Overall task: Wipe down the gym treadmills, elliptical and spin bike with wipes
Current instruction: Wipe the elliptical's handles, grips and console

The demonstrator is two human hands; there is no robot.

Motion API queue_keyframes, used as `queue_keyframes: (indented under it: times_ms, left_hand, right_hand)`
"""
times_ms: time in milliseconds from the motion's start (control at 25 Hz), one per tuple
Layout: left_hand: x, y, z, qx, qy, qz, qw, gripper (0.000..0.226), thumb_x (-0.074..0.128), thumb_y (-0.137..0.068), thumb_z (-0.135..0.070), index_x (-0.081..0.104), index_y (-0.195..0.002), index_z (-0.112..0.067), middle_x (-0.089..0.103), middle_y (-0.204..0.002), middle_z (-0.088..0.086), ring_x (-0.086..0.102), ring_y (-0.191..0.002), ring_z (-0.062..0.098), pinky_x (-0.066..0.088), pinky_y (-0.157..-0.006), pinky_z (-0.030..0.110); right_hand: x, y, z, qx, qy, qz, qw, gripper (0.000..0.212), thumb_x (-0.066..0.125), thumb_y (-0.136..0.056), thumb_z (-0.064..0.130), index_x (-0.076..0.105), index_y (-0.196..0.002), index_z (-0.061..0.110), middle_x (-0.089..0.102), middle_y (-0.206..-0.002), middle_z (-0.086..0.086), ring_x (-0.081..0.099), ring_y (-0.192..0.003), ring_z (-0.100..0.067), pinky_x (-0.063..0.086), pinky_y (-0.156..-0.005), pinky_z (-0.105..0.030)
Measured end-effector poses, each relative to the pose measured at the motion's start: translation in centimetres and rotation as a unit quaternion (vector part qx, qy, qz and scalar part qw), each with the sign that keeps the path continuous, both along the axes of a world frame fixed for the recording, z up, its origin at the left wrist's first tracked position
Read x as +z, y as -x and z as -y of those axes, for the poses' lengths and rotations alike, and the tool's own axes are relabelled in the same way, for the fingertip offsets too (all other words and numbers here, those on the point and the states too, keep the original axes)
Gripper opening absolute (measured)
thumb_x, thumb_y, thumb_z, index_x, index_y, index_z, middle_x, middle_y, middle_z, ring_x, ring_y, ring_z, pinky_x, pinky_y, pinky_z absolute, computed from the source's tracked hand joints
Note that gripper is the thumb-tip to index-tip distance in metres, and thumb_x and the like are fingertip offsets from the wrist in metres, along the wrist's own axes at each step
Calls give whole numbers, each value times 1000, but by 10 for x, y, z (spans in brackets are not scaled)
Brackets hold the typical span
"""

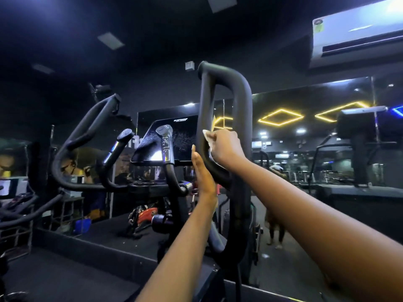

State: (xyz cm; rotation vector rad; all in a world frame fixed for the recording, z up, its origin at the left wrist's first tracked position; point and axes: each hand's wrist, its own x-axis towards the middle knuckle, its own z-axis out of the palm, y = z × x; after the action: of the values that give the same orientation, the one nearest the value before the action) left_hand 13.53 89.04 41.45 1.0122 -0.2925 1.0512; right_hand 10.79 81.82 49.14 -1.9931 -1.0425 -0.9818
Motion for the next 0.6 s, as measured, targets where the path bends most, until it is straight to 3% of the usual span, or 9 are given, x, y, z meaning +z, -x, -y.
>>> queue_keyframes:
  times_ms: [120, 240, 320, 360, 440, 480, 600]
  left_hand:
    - [3, 5, 9, -41, 25, 51, 998, 88, 49, -67, -81, 39, -140, -34, 45, -145, 6, 45, -132, 23, 32, -112, 47]
    - [-2, 2, 7, -51, 17, 42, 998, 75, 48, -58, -91, 42, -124, -56, 42, -148, 7, 42, -134, 29, 30, -112, 52]
    - [-6, -8, 0, -44, -12, 26, 999, 69, 40, -60, -95, 39, -123, -66, 36, -150, 16, 31, -137, 44, 17, -111, 66]
    - [-8, -10, -4, -36, -42, 13, 998, 68, 36, -62, -95, 34, -125, -69, 32, -152, 17, 25, -138, 47, 12, -110, 69]
    - [-10, -5, -9, -19, -81, -8, 996, 80, 32, -59, -98, 22, -133, -69, 26, -157, 4, 25, -142, 34, 17, -113, 63]
    - [-11, 0, -10, -20, -99, -13, 995, 90, 31, -55, -100, 17, -137, -65, 23, -158, -4, 25, -144, 24, 21, -114, 58]
    - [-13, 6, -11, -36, -126, -12, 991, 102, 30, -47, -102, 15, -139, -61, 16, -158, -16, 20, -144, 11, 20, -117, 51]
  right_hand:
    - [-15, -3, 5, -41, 81, 52, 995, 24, 47, -92, 13, 65, -106, 5, 68, -100, -15, 57, -101, -32, 46, -87, -43]
    - [-26, 8, 23, -93, 167, 90, 977, 24, 47, -94, 15, 67, -106, 14, 66, -93, -8, 57, -91, -27, 46, -79, -36]
    - [-22, 20, 33, -140, 251, 121, 950, 26, 49, -93, 14, 67, -111, 18, 66, -96, -5, 54, -83, -22, 40, -69, -26]
    - [-16, 25, 36, -158, 295, 123, 934, 27, 50, -93, 14, 66, -115, 18, 66, -100, -3, 53, -81, -19, 38, -69, -24]
    - [3, 31, 38, -171, 324, 96, 926, 29, 53, -93, 17, 64, -119, 18, 67, -112, 0, 58, -95, -17, 44, -82, -23]
    - [13, 31, 35, -168, 288, 73, 940, 28, 55, -92, 21, 66, -117, 16, 67, -114, -1, 60, -103, -18, 44, -89, -24]
    - [37, 14, 15, -119, 16, -10, 993, 22, 57, -89, 20, 71, -103, 10, 68, -107, -11, 61, -103, -25, 48, -92, -33]
